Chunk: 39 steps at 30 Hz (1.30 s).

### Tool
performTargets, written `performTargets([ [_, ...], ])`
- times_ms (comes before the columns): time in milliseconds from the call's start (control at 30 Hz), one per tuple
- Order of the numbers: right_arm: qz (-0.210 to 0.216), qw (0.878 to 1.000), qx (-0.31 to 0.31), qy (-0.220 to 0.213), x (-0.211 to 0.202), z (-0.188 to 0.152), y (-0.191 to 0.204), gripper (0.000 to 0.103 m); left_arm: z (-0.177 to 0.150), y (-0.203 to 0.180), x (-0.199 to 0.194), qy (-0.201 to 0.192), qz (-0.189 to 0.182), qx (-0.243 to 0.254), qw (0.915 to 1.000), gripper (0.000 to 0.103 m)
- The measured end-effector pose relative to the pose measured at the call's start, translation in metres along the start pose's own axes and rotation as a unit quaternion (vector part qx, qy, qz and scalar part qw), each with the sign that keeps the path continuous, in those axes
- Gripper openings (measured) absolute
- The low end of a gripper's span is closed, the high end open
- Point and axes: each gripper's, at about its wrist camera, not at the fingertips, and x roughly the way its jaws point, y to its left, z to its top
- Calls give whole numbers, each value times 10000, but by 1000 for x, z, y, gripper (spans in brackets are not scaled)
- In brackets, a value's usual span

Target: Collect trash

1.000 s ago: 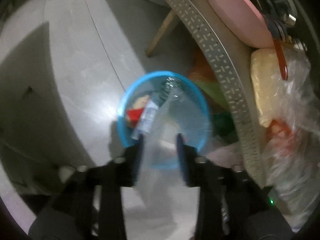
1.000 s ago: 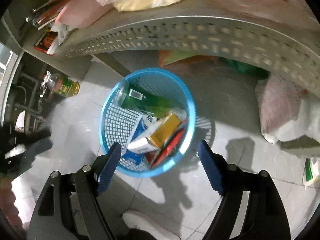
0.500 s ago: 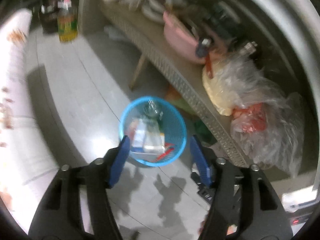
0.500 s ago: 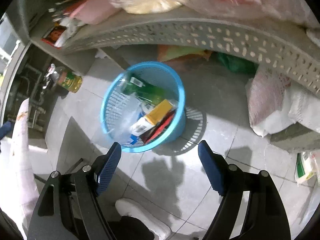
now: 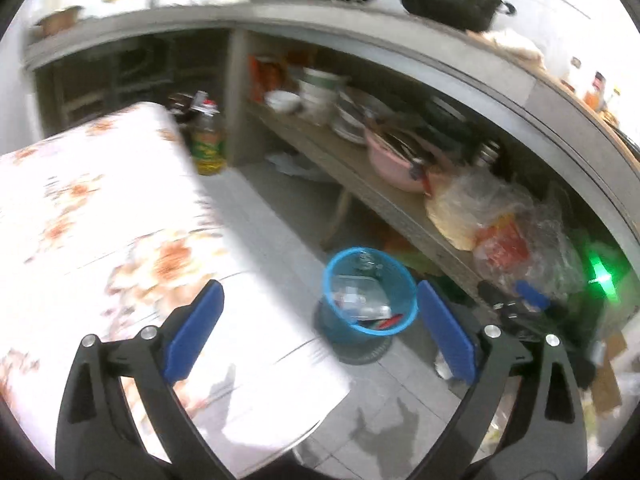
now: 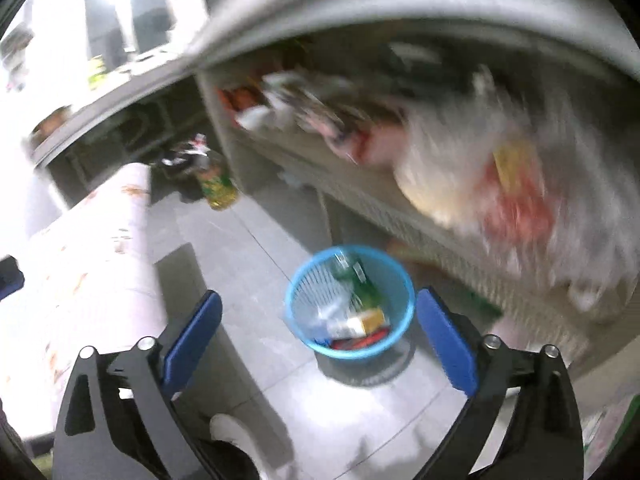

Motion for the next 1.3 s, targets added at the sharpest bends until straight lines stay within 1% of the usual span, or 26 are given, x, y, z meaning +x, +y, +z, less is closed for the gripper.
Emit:
performTargets([
  [100,297,9984,-447,-184,-29,4,32,96,-15,6,-23,-192,269,30,9994,94],
  [167,448,9970,-585,-231,-45,5,50,96,-22,9,-35,-218,437,24,9988,94],
  [233,511,9960,-672,-287,-58,1,63,96,-28,11,-44,-229,507,-5,9985,94],
  [267,647,9948,-721,-326,-65,-2,70,96,-32,12,-50,-251,564,-9,9981,94],
  [300,671,9940,-779,-366,-72,-4,76,96,-35,13,-55,-314,625,-5,9976,94],
  [367,691,9931,-830,-455,-82,-10,84,96,-44,12,-70,-496,834,61,9953,94],
  [400,662,9928,-861,-504,-87,-12,88,96,-49,10,-77,-585,999,127,9932,94],
  [500,336,9921,-1086,-523,-97,-18,104,96,-58,7,-93,-680,1309,167,9889,94],
  [567,311,9920,-1112,-500,-100,-21,109,96,-61,9,-99,-596,1530,84,9864,94],
  [667,273,9933,-1047,-407,-99,-24,113,96,-64,17,-98,-380,1692,-141,9848,94],
  [733,226,9940,-1020,-338,-97,-26,113,96,-69,27,-98,-225,1888,-334,9812,94],
  [833,-16,9946,-1017,-205,-90,-29,112,96,-74,45,-101,-72,2149,-720,9740,94],
  [867,-94,9948,-1009,-134,-85,-29,110,96,-75,49,-101,-43,2170,-821,9727,94],
  [967,-157,9946,-1027,71,-76,-29,108,96,-79,61,-100,75,2314,-1058,9671,94],
  [1200,-231,9947,-977,237,-67,-32,105,96,-84,73,-100,158,2489,-1303,9596,94],
  [1300,-221,9944,-986,296,-65,-35,105,96,-83,75,-99,175,2516,-1335,9584,94],
])
